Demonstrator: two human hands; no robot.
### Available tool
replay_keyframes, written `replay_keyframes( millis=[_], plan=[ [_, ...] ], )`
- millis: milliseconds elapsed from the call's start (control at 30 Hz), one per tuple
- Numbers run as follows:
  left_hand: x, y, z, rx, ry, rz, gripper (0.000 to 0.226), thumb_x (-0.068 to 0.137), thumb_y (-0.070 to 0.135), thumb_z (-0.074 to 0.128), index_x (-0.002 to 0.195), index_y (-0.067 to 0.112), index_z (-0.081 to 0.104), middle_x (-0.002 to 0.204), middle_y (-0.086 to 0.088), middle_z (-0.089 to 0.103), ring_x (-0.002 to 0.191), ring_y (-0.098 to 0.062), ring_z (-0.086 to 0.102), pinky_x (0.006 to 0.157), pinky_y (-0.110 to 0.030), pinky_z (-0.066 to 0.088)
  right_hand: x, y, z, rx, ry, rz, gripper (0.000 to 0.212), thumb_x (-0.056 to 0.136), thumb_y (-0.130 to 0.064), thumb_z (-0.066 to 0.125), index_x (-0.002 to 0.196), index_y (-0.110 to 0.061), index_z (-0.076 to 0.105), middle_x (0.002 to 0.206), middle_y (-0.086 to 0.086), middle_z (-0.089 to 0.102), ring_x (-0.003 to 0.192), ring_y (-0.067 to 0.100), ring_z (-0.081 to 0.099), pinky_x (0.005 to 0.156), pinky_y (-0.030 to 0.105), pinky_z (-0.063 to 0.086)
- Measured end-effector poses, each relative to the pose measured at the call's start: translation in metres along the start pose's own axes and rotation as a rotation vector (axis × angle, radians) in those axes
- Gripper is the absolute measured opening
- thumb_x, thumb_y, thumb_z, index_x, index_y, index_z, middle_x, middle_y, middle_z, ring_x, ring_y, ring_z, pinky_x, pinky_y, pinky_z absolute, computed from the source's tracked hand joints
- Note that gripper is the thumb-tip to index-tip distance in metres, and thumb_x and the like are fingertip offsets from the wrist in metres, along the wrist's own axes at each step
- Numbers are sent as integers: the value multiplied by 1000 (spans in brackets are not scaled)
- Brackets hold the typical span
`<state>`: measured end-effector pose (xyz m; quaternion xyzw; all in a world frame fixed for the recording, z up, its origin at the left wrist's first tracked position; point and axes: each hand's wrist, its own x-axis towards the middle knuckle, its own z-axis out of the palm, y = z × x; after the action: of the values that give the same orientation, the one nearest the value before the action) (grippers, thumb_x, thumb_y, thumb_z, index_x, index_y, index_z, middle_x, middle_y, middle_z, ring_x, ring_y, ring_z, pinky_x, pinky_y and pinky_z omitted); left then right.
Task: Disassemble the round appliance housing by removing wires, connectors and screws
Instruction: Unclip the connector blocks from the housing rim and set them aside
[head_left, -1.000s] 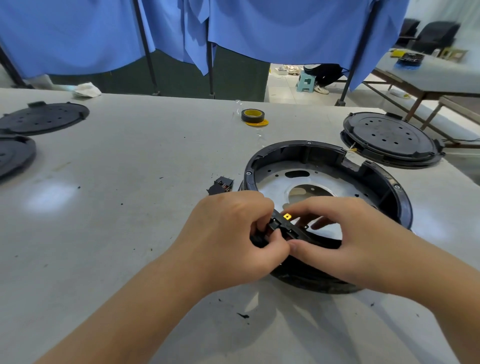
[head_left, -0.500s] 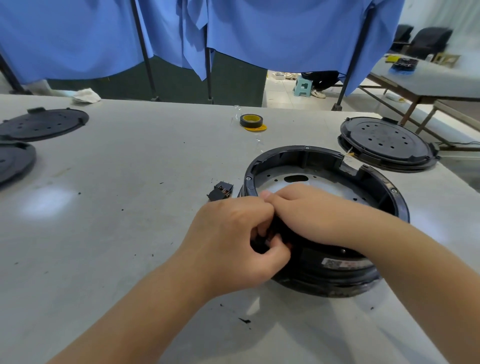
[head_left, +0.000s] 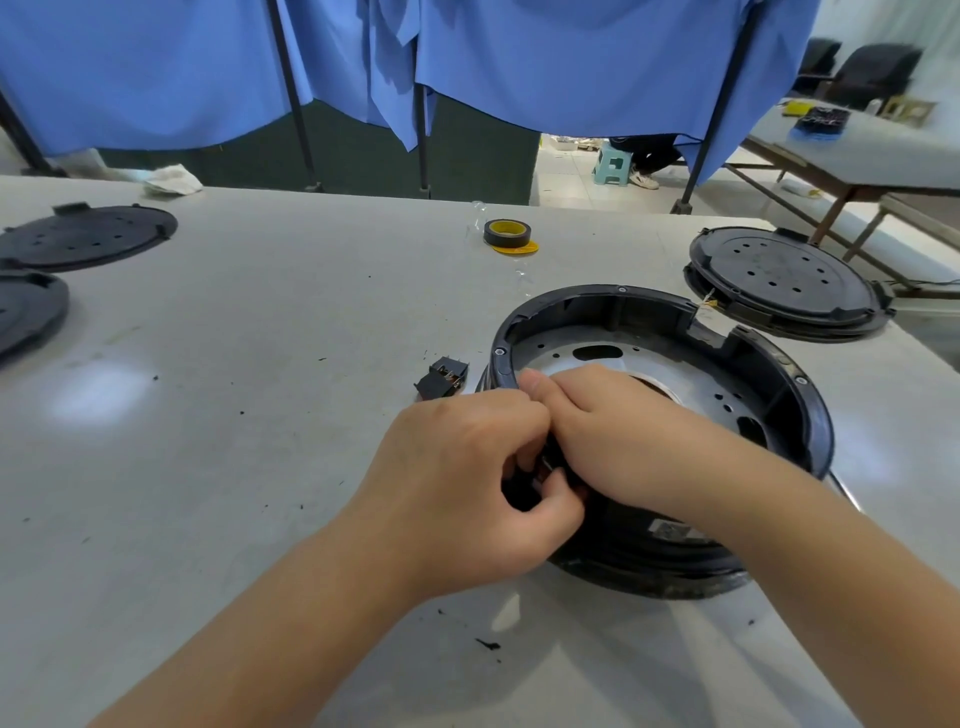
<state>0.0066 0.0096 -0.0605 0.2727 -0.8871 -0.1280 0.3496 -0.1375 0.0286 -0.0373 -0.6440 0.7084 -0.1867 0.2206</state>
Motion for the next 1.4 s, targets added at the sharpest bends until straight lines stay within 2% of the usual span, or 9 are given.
replay_keyframes(
  millis=[167,367,700,867,1000,1200,1400],
  plan=[
    [0,0,0,13,-15,-12,22,67,25,64,58,14,46,53,5,46,49,-18,44,46,-34,39,1,1,2,29,-11,13,60,100,-49,27,80,-6,63,79,13,68,73,26,63,76,44,50],
    [0,0,0,-4,0,-12,22,66,26,62,57,14,46,52,5,46,49,-18,43,45,-33,40,1,0,1,47,11,-9,51,100,-46,30,75,-13,60,75,8,66,71,22,61,71,40,49],
    [1,-1,-2,-20,-13,-21,24,65,26,64,56,16,44,51,7,42,49,-16,42,45,-31,37,3,1,2,39,12,-23,48,100,-45,32,74,-14,58,72,5,64,67,19,58,66,38,46],
    [1,-2,-7,-1,-67,-18,23,67,35,59,58,19,44,53,8,45,51,-14,46,47,-32,40,3,2,0,6,19,-19,46,100,-44,32,70,-15,52,67,3,57,61,16,51,59,34,40],
    [1,-3,-11,57,-134,-10,27,69,43,61,59,21,48,56,8,49,53,-11,48,49,-33,42,2,0,1,-33,32,3,44,102,-39,30,70,-15,48,70,3,55,63,16,50,55,30,34],
    [1,-3,-13,77,-156,-14,25,69,39,61,58,21,48,56,7,51,52,-12,48,49,-32,42,-1,-1,0,-72,57,42,46,102,-36,30,61,-19,42,60,-1,50,56,12,47,51,28,30],
    [1,-4,-16,54,-163,14,27,68,35,59,56,20,41,52,6,44,51,-12,45,47,-27,35,0,-3,-1,-49,47,-20,43,102,-31,33,63,-15,41,62,3,47,58,18,44,53,32,32]
  ],
)
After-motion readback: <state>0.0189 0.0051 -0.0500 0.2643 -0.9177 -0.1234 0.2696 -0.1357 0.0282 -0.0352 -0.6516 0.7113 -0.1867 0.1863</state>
